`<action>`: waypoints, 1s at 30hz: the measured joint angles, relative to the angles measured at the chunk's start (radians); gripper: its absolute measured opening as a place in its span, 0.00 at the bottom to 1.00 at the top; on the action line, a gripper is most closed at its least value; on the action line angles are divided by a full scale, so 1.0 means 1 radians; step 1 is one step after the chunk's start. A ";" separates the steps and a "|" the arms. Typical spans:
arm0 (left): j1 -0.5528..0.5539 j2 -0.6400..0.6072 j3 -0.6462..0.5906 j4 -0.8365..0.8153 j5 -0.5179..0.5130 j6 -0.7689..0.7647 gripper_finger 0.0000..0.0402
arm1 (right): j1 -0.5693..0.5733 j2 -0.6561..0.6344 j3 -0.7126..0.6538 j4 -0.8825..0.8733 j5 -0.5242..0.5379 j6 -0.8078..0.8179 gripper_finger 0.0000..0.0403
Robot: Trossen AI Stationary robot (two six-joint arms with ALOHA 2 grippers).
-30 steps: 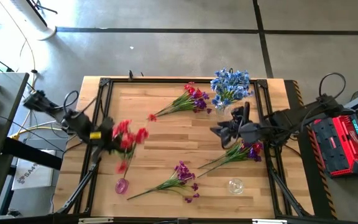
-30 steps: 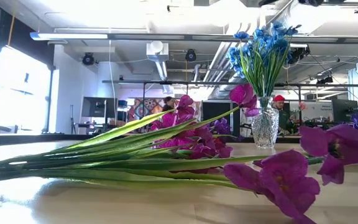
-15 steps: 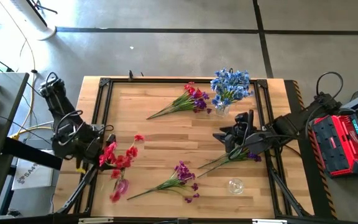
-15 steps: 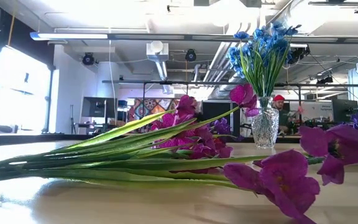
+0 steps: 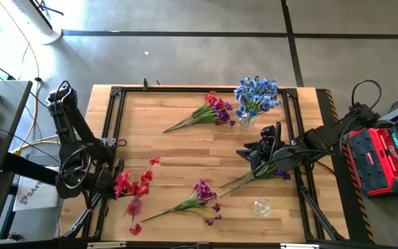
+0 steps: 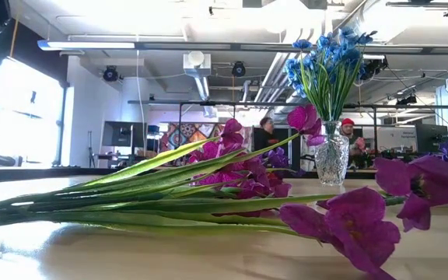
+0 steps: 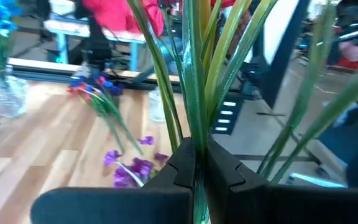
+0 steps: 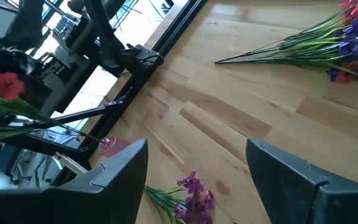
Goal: Sort flowers into vase by color
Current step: Put the bottom left red flower into the pink flower vase
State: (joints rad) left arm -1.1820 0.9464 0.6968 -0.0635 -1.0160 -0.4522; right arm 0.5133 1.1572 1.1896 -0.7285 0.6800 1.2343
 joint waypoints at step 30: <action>-0.078 0.020 0.000 -0.440 -0.322 -0.375 0.00 | 0.000 0.000 0.000 0.046 -0.010 -0.004 0.64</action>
State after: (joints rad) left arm -1.2598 0.9668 0.6968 -0.5036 -1.3381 -0.8270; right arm 0.5133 1.1572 1.1900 -0.6827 0.6701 1.2301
